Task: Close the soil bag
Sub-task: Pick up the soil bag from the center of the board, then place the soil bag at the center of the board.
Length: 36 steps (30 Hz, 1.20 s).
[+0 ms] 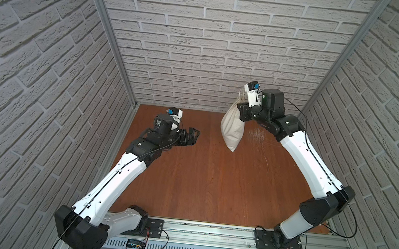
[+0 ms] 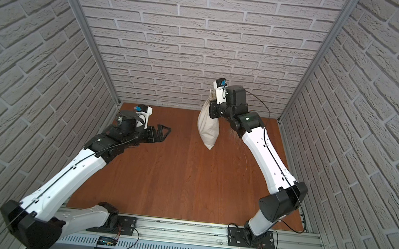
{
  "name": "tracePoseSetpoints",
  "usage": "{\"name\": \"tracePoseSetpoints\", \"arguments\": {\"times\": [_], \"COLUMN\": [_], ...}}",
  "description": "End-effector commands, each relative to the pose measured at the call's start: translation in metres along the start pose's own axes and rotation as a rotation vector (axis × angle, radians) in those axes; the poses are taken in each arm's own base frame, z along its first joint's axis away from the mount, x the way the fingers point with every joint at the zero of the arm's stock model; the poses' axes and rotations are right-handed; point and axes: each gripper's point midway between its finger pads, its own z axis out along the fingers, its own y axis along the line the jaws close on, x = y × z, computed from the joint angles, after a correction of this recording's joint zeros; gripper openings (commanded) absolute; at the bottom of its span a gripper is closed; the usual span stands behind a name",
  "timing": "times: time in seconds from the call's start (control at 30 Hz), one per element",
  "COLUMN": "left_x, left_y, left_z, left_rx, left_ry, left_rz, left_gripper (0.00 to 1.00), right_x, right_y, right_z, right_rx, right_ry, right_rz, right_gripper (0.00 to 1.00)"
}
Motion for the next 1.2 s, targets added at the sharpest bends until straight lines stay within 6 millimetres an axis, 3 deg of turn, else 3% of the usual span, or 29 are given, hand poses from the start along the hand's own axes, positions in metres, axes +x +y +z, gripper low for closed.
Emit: {"name": "tracePoseSetpoints", "arguments": {"times": [0.0, 0.13, 0.3, 0.47, 0.7, 0.8, 0.93, 1.07, 1.17], "left_x": [-0.005, -0.004, -0.005, -0.007, -0.007, -0.007, -0.008, -0.009, -0.008], "left_y": [-0.005, -0.008, -0.008, -0.008, -0.005, -0.003, -0.002, -0.002, -0.001], "left_z": [-0.003, -0.003, -0.006, -0.01, -0.012, -0.013, -0.013, -0.013, -0.011], "left_rx": [0.04, 0.059, 0.068, 0.068, 0.063, 0.059, 0.057, 0.058, 0.059], "left_ry": [-0.031, -0.031, -0.043, -0.055, -0.065, -0.067, -0.073, -0.075, -0.072], "left_rz": [0.023, 0.041, 0.053, 0.07, 0.073, 0.069, 0.066, 0.065, 0.064], "left_gripper": [0.98, 0.98, 0.98, 0.98, 0.98, 0.98, 0.98, 0.98, 0.98], "right_x": [-0.051, -0.037, -0.02, -0.009, 0.012, 0.029, 0.054, 0.066, 0.075], "right_y": [0.016, 0.014, -0.004, -0.004, -0.019, -0.04, -0.086, -0.139, -0.161], "right_z": [-0.011, 0.007, 0.031, 0.045, 0.062, 0.075, 0.088, 0.082, 0.075], "right_rx": [-0.12, -0.195, -0.207, -0.243, -0.186, -0.091, 0.14, 0.421, 0.537], "right_ry": [-0.177, -0.134, -0.088, -0.072, -0.008, 0.056, 0.136, 0.174, 0.197], "right_rz": [-0.115, -0.18, -0.196, -0.235, -0.257, -0.247, -0.245, -0.227, -0.222], "right_gripper": [0.03, 0.03, 0.03, 0.03, 0.03, 0.03, 0.03, 0.03, 0.03]}}
